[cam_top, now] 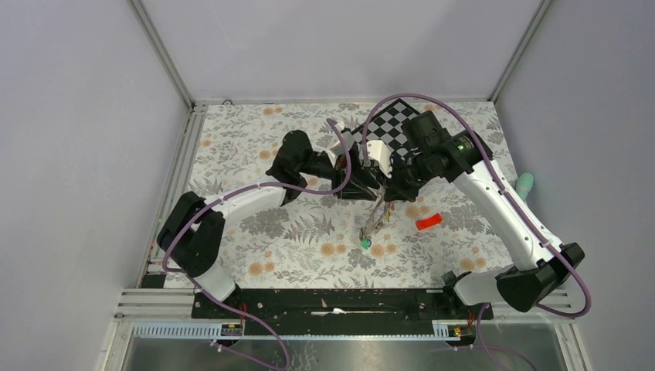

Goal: Put the keys on the keyring

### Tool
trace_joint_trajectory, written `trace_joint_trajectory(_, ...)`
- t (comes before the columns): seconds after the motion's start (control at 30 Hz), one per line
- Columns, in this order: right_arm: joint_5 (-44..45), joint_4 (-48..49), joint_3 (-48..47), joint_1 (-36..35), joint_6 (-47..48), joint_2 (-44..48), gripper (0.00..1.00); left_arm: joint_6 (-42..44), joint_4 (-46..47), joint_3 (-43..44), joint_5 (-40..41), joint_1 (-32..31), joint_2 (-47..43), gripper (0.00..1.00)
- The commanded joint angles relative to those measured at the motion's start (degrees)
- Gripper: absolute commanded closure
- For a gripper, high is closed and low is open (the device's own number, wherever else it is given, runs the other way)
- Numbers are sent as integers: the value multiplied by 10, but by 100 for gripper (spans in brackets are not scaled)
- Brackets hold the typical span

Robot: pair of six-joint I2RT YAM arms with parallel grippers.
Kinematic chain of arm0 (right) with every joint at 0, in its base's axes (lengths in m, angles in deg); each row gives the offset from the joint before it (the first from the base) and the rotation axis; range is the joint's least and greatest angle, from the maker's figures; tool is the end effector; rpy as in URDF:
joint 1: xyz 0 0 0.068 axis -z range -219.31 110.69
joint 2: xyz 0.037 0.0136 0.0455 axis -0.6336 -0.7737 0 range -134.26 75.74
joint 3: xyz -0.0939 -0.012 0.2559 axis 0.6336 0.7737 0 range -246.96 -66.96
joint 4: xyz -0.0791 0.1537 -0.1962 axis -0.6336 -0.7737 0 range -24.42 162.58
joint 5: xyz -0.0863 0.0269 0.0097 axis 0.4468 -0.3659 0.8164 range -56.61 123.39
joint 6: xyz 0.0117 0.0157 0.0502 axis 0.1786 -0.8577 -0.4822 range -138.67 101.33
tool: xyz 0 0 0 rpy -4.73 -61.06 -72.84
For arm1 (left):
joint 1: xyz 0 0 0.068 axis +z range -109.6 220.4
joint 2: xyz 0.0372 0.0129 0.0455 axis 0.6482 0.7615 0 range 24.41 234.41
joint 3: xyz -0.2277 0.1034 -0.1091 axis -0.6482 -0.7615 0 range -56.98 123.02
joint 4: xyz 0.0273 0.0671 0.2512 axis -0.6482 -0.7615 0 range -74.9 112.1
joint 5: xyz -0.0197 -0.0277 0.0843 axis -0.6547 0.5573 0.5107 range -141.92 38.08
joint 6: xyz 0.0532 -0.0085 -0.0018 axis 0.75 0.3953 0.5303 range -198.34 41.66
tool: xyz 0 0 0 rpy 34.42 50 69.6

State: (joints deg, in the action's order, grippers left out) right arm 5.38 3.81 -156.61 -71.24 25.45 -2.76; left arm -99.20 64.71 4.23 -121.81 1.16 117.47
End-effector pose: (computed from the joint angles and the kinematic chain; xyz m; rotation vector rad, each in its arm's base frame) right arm 0.2056 0.1479 0.3894 -1.6699 1.8440 0.5390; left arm 0.2565 -0.2527 0.3150 1.3358 1.1465 -1.6275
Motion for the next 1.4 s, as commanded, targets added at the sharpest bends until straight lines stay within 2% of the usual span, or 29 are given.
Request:
trace_joint_trajectory(0.0,-7,-11,-34,-6,2,-1,100,-31,74,-6,-14,-8,3,58)
trace_joint_trajectory(0.2,-18,-14,-35,-6,2,-2,100,-2,30,4,0,-10,5,60)
trace_joint_trajectory(0.5,-25,-5,-20,-6,-2,4,100,20,-12,21,8,-14,10,70)
trace_joint_trajectory(0.97,-30,4,-2,-6,-6,10,100,14,-12,30,9,-16,15,76)
trace_joint_trajectory(1.13,-33,9,1,-6,-9,12,100,14,-14,29,6,-19,17,81)
trace_joint_trajectory(1.37,-33,11,-2,-6,-10,14,100,47,-56,32,2,-22,12,83)
